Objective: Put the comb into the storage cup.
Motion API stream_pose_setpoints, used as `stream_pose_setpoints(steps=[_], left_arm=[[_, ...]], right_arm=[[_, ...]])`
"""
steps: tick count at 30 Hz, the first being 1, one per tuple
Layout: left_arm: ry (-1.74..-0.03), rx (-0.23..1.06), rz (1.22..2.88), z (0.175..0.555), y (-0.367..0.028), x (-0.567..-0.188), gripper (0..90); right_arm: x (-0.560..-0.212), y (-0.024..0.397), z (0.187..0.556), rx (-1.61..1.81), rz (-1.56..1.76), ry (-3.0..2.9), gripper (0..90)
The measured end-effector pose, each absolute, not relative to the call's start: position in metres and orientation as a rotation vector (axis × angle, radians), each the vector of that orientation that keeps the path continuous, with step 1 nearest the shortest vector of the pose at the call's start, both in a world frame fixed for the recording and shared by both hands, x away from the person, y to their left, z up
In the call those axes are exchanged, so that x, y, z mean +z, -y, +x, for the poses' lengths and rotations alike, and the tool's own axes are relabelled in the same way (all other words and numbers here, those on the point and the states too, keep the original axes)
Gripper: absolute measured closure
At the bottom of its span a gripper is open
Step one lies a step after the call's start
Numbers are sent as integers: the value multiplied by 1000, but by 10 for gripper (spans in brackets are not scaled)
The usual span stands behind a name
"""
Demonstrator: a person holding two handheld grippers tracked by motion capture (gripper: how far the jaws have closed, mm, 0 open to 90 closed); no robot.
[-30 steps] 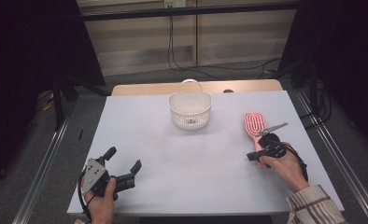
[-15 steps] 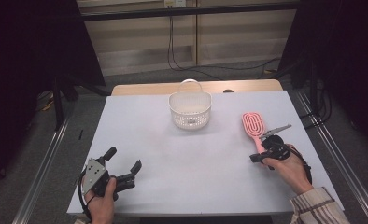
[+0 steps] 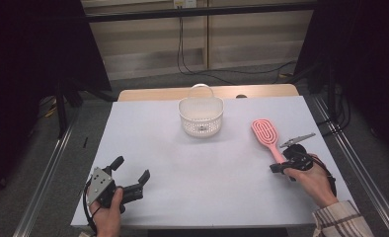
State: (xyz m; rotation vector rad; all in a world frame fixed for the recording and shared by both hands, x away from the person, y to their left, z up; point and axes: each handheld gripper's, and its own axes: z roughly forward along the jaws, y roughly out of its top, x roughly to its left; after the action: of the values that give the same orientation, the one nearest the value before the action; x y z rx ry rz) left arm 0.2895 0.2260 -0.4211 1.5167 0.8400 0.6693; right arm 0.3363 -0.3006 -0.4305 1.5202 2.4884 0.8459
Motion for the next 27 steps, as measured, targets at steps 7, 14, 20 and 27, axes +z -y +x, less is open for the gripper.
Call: stream_pose_setpoints(steps=[7,14,20,27], left_arm=[[-843,673,1510,289,-226,-421,11],[-833,674,1525,289,-226,-421,11],[-833,673,1530,289,-226,-421,11],[-834,670,1529,290,-226,-421,11]], right_arm=[[-431,304,337,819,1522,-2486,900],[-431,311,337,807,1538,-2465,900],[-432,314,338,789,1535,-2463,900],[-433,316,339,767,1526,-2452,900]])
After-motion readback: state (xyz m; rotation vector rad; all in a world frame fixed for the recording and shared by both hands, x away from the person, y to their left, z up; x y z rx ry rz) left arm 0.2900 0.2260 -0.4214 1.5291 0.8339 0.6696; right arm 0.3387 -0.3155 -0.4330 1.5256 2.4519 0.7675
